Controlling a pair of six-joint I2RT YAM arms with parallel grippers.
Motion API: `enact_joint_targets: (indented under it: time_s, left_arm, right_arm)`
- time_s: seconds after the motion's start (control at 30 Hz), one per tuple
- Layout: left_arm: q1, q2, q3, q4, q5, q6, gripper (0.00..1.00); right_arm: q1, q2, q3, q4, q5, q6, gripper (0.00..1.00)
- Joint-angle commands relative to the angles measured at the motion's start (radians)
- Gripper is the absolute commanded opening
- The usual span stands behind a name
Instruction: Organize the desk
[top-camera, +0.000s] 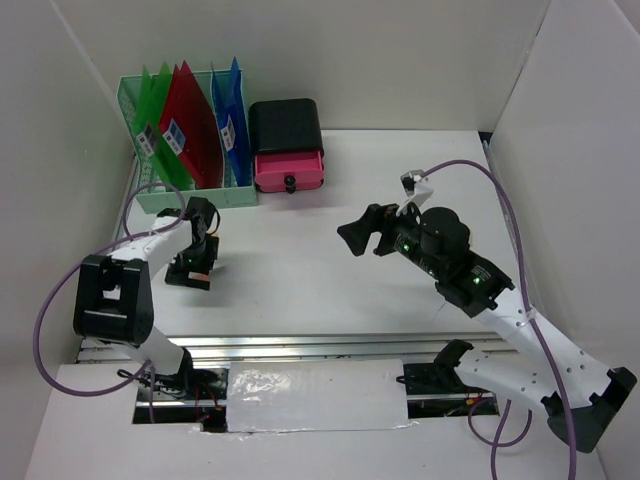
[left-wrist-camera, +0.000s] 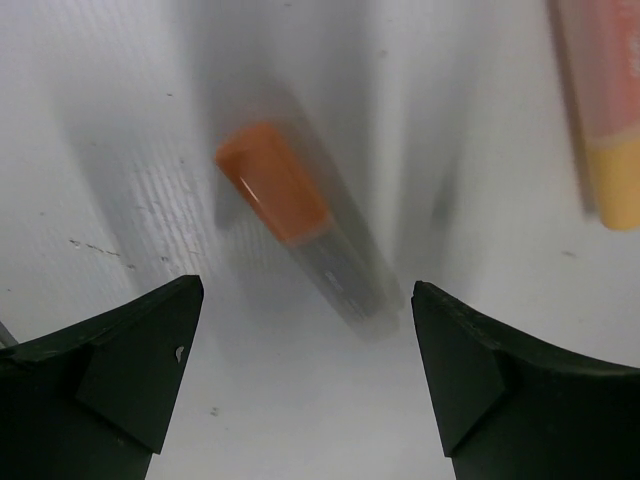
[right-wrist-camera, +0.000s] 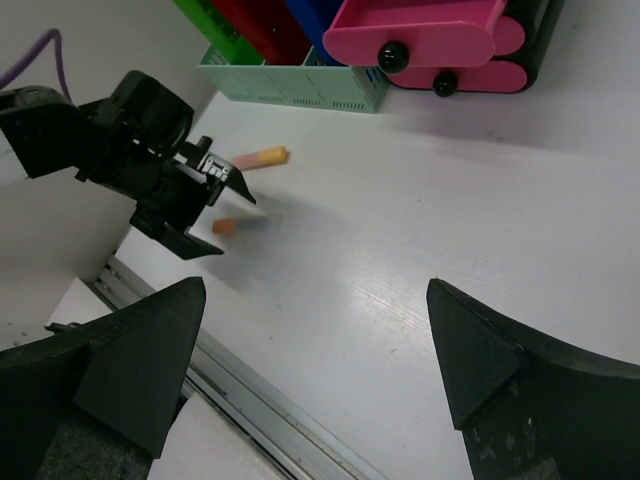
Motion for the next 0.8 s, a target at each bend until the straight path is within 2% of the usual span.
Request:
enact_joint_targets:
  time_s: [0.0, 0.13, 0.17, 0.23, 0.27, 0.3, 0.37, 0.43, 0.5, 0.63, 0.73, 0.77]
  left_arm:
    - [0.003, 0.044, -0.043, -0.023, -0.035, -0.073, 0.99]
    - [0.005, 0.067, -0.042, -0.007, -0.075, -0.079, 0.94]
    - [0.005, 0.075, -0.037, -0.009, -0.084, -0.072, 0.90]
    - [0.005, 0.097, -0.025, -0.018, -0.091, -0.066, 0.76]
    - [0.005, 0.103, -0.026, -0.021, -0.088, -0.069, 0.65]
    - [0.005, 0.112, -0.028, -0.023, -0.083, -0.073, 0.61]
    - [0.006, 0.118, -0.040, -0.003, -0.083, -0.069, 0.60]
    - [0.005, 0.115, -0.063, 0.014, -0.075, -0.064, 0.32]
    - [0.005, 0.103, -0.077, 0.037, -0.056, -0.059, 0.00]
    - [-0.040, 0.040, -0.051, 0.037, -0.026, -0.023, 0.00]
    - [-0.162, -0.034, 0.056, 0.016, -0.089, 0.017, 0.00]
    - [-0.237, -0.055, 0.094, 0.008, -0.110, 0.029, 0.00]
  right_arm:
    - [-0.006, -0.023, -0.007, -0.008, 0.016, -0.029, 1.00]
    - [-0.005, -0.038, -0.004, -0.025, 0.031, -0.032, 1.00]
    - [-0.005, -0.052, -0.008, -0.027, 0.036, -0.032, 1.00]
    - [-0.005, -0.066, -0.013, -0.027, 0.048, -0.033, 1.00]
    - [-0.005, -0.072, -0.019, -0.025, 0.050, -0.033, 1.00]
    - [-0.005, -0.083, -0.021, -0.022, 0.050, -0.036, 1.00]
    - [-0.005, -0.086, -0.021, -0.022, 0.051, -0.036, 1.00]
    - [-0.005, -0.086, -0.019, -0.031, 0.053, -0.036, 1.00]
    - [-0.006, -0.089, -0.019, -0.034, 0.061, -0.036, 1.00]
    - [-0.005, -0.093, -0.013, -0.045, 0.081, -0.043, 1.00]
    - [-0.006, -0.087, -0.005, -0.045, 0.102, -0.046, 1.00]
    - [-0.005, -0.081, -0.002, -0.045, 0.119, -0.047, 1.00]
